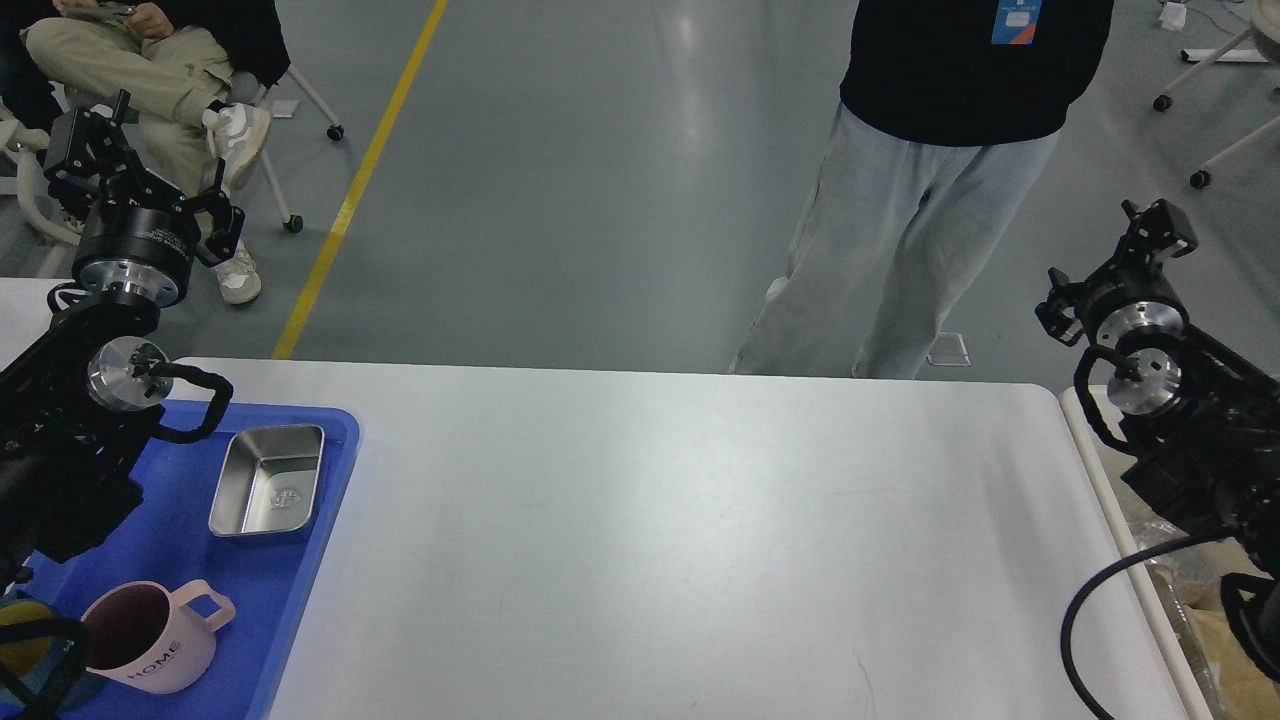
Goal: Tidy desktop
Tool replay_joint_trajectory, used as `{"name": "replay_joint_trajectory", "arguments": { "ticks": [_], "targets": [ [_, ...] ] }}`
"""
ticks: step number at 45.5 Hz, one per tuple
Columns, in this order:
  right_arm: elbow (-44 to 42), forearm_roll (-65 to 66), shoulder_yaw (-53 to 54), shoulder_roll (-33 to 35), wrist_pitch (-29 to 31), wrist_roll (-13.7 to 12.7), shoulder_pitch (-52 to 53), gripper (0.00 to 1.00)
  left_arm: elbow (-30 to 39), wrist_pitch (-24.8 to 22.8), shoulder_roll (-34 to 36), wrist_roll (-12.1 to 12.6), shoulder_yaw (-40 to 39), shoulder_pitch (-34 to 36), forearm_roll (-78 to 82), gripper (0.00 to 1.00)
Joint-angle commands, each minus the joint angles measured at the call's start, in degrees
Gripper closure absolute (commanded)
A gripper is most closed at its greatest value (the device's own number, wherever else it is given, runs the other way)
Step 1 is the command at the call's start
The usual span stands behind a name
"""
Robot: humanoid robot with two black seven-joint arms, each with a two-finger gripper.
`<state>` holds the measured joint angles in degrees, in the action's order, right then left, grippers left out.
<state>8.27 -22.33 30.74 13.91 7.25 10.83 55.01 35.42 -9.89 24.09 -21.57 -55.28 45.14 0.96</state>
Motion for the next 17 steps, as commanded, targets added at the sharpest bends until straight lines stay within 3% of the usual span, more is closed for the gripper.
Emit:
{"name": "replay_joint_trajectory", "arguments": {
  "ticks": [1, 9, 17],
  "targets": [
    [0.3, 0.2, 8.7, -4.6, 0.7, -3.3, 0.4, 0.0, -0.1, -2.1, 0.0, 2.6, 0.0, -0.1, -5.6, 0.04],
    [0.3, 0.3, 12.1, -9.9, 1.1, -3.7, 0.3, 0.0, -0.2, -3.6, -2.8, 7.5, -2.5, -0.1, -8.7, 0.04],
    [0.3, 0.7, 11.8, -10.3, 1.3, -2.7, 0.4, 0.0, -0.2, -3.7, -4.2, 12.2, -7.0, -0.8, -8.8, 0.04]
  ]
}}
